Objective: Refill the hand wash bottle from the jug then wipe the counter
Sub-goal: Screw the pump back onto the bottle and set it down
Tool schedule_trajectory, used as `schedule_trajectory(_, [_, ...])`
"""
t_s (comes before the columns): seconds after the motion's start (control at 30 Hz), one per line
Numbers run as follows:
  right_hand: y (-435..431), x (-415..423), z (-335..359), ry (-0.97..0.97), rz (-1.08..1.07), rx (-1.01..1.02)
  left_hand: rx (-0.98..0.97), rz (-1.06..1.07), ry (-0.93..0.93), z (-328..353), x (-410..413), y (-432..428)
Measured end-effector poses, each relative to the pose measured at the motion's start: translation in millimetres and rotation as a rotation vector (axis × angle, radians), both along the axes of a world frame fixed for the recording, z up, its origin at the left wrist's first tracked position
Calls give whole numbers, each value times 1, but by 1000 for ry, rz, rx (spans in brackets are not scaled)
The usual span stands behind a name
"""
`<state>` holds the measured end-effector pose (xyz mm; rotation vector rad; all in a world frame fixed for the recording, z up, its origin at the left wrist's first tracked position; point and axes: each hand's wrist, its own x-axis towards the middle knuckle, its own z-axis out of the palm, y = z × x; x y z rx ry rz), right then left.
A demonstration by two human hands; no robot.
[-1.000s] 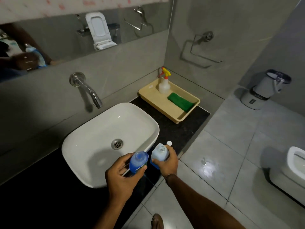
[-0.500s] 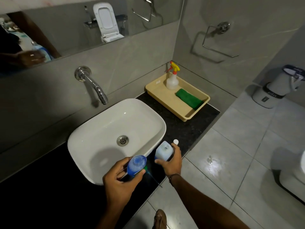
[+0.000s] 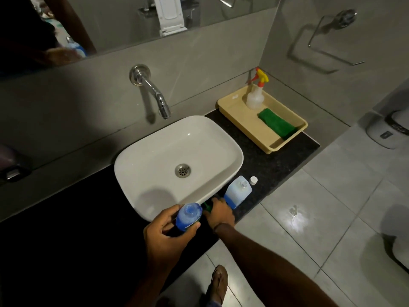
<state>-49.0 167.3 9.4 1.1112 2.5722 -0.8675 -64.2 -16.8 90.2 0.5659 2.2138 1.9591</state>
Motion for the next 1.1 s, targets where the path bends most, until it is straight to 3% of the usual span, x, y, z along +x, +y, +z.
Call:
schedule_trajectory(0.2, [3,-5,1,-121,127,110,-14,30,18,5,0,-5])
schedule_trajectory(0.37, [10,16,46,-115,184,17,-25,44,40,22,-1,-2])
schedule_trajectory(0.43, [18,23,86,5,196,32,-15,54,43,33,-4,-1])
schedule_trajectory(0.53, [28,29,168,442,84,-17,-7,63,50,49,-12,3])
schedule_trajectory(0.63, [20,30,260,923,0,-238,-4,63,70,66,-21,5])
schedule_trajectory(0.7, [8,28,309,1129,25,-393,9,63,83,78,-27,8])
schedule_trajectory(0.83, [-12,20,356,1265,123,-476,24,64,117,100,-35,7])
schedule_trajectory(1.1, [-29,7,349,1262,153,-406,3,70,155,118,-42,-2])
